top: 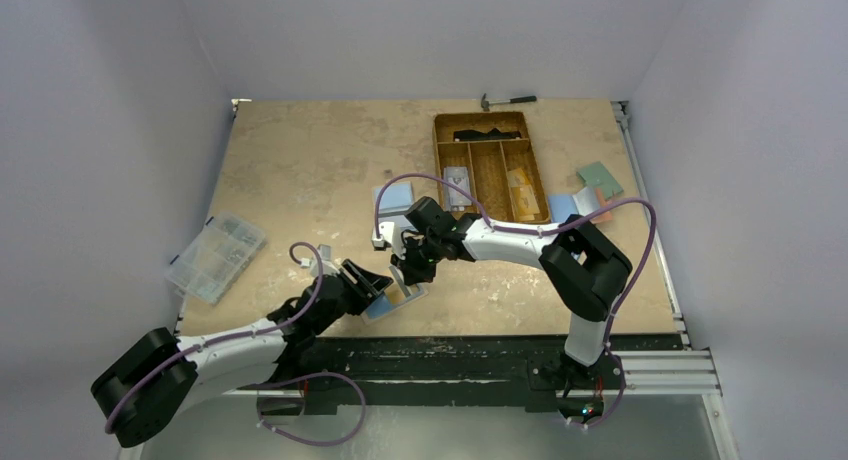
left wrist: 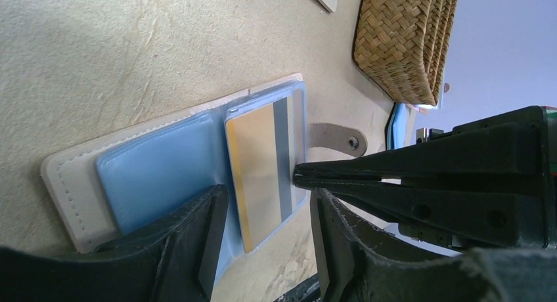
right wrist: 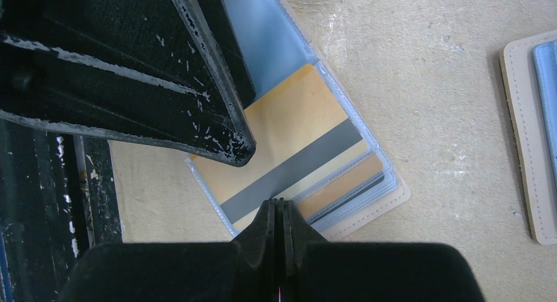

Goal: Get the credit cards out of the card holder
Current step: Remove the credit card from the card holder.

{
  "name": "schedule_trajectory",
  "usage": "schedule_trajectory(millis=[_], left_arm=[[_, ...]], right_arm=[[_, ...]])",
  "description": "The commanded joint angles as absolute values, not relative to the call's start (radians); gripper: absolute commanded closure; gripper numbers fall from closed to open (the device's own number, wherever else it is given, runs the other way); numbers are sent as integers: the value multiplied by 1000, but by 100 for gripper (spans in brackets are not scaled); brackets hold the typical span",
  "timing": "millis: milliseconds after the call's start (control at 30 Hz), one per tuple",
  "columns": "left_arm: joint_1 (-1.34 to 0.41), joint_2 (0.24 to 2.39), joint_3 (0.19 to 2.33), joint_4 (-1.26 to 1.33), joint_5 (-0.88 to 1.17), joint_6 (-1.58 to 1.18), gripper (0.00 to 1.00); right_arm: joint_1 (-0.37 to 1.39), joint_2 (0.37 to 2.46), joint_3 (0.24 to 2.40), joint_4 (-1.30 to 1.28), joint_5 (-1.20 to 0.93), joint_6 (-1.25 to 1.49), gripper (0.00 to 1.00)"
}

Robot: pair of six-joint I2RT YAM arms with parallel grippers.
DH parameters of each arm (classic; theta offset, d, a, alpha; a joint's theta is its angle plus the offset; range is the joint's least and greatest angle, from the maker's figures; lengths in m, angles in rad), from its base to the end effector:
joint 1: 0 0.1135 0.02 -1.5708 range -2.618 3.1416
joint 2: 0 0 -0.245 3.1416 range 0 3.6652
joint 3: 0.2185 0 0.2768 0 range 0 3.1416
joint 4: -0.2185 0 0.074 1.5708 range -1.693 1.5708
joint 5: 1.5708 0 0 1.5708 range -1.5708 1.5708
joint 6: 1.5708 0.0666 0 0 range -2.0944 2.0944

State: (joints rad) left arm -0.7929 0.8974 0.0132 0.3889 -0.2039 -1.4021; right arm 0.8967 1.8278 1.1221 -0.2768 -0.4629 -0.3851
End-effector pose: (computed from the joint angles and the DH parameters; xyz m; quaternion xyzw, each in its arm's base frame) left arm 0.1552 -0.1383 0.0679 -0.3060 0.7994 -0.4137 0.3101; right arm 0.2271 0.3319 0.1097 -0.6103 0.7069 0.2838 0.2175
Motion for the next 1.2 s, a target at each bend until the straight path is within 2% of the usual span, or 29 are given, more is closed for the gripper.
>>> schedule_trajectory(millis=[0,233,400,567,733,867,1067,1167], left_arm=[[-790,945,-53,472,-196,-1372,48],[-790,977,-65,445,-215,-1447,50],[-790,984,-126,531,-229,-1503,52],[-790,998,-133,553,-246,-1495,62],[-790,1024,-132,585,-244,-1478,67],[-790,1066,-136,630,-244,-1472,75],[-790,1130,-135,715,-227,-1447,100],[-790,1135,-135,734,-214,-1434,100]], right_arm=[[907,1865,1127,-303,-447,-379,100],[907,1862,1128,-307,-462,-377,100],[907,1864,1130,-309,-481,-374,100],[907,1864,1131,-313,-494,-374,100],[907,1864,1132,-314,-497,-375,100],[907,1864,1132,-316,-500,-375,100],[905,1861,1134,-317,-500,-376,100],[901,1856,1135,-318,-500,-375,100]])
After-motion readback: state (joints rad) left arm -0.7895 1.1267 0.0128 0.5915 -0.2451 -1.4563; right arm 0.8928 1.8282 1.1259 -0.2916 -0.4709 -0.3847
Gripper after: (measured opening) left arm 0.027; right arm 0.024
